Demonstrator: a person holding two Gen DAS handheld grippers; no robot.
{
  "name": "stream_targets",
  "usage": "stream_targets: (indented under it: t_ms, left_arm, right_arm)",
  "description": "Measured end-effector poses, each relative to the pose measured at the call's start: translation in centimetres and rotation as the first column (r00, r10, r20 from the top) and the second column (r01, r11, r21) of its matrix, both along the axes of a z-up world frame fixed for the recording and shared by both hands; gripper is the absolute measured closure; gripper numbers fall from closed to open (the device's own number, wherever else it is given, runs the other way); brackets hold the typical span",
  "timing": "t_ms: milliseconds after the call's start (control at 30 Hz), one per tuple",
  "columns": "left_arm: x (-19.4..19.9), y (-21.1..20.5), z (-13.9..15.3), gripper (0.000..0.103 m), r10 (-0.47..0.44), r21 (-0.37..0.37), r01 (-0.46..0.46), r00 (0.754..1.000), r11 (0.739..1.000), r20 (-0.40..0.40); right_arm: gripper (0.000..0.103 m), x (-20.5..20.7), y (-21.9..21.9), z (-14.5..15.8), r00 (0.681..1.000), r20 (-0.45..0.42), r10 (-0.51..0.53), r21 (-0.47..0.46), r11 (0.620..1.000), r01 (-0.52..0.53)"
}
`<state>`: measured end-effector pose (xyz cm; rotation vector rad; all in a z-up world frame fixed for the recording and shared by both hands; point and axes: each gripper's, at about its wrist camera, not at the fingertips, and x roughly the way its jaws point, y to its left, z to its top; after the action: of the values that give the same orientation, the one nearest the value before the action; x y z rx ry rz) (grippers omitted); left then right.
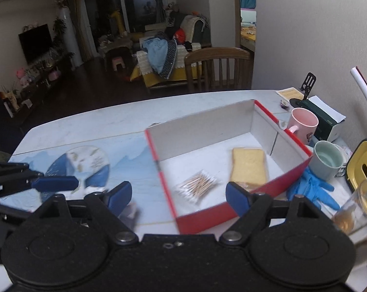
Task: Organize objects
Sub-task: 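Withdraw both tools from the box back toward the table items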
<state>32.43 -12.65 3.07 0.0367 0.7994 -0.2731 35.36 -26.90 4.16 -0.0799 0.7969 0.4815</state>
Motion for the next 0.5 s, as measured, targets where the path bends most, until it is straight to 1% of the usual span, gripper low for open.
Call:
stream_targets:
  t_ms: [133, 200, 267, 367, 500]
  left_arm:
    - [-2.2, 1.3, 0.3, 0.051, 0.013, -0.005, -0.013, 1.000, 1.000, 0.010]
    - [-3.3, 1.9, 0.4, 0.040, 0.019, 0.000, -0.019, 1.000, 1.000, 0.012]
    - [-4.4, 2.3, 0.5, 0.039, 0.017, 0.006, -0.017, 1.000, 1.000, 0.024]
    - [-5.7, 3.3, 0.4, 0.039, 0.025, -0.015, -0.025, 0.999, 1.000, 0.023]
    - [-7.6, 4.9, 0.1, 0.037, 0.051, -0.016, -0.051, 0.998, 0.999, 0.031]
  right_arm:
    - [0.017, -2.8, 0.8, 0.3, 1.000, 0.024, 0.008, -0.001, 1.000, -0.008]
    - [0.017, -4.1, 1.1, 0.4, 0.999, 0.032, 0.006, 0.002, 1.000, -0.006]
    - [0.017, -5.2, 1.4, 0.5, 0.999, 0.037, 0.007, 0.008, 1.000, -0.007]
    - [0.016, -6.7, 1.9, 0.7, 0.999, 0.053, 0.010, 0.007, 1.000, -0.011]
    - [0.012, -8.8, 2.6, 0.8, 0.997, 0.069, 0.019, 0.016, 1.000, -0.020]
